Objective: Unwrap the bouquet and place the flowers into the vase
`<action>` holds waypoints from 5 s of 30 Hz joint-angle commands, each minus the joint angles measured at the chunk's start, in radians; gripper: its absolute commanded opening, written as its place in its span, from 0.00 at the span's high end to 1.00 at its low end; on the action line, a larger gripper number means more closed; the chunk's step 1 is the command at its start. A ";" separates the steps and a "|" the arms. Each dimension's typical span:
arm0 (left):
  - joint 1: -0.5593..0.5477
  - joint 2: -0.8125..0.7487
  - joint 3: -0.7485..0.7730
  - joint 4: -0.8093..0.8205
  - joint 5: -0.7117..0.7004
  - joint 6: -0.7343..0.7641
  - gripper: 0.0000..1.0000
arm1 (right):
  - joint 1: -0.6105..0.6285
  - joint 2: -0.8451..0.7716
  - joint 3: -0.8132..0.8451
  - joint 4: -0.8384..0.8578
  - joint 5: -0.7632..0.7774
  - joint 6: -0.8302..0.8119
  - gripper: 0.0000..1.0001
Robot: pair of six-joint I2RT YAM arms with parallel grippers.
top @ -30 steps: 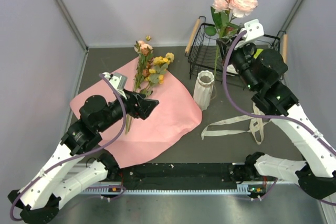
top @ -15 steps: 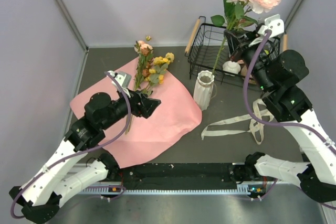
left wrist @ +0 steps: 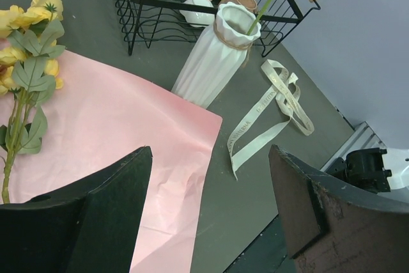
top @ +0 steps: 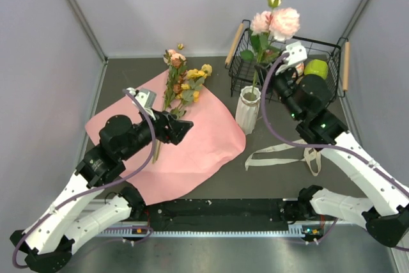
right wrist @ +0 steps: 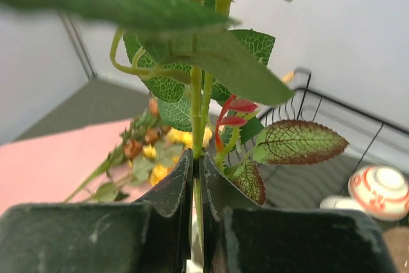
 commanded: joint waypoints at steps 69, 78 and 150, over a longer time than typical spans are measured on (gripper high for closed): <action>0.459 0.965 0.369 -0.325 -0.088 0.169 0.46 | -0.007 -0.320 -0.306 -0.509 -0.346 0.334 0.01; 0.386 1.105 0.423 -0.366 -0.236 0.186 0.56 | -0.009 -0.316 -0.306 -0.509 -0.355 0.322 0.01; 0.288 0.391 0.182 -0.063 0.273 0.063 1.00 | 0.149 -0.117 -0.124 -0.337 -0.443 0.435 0.10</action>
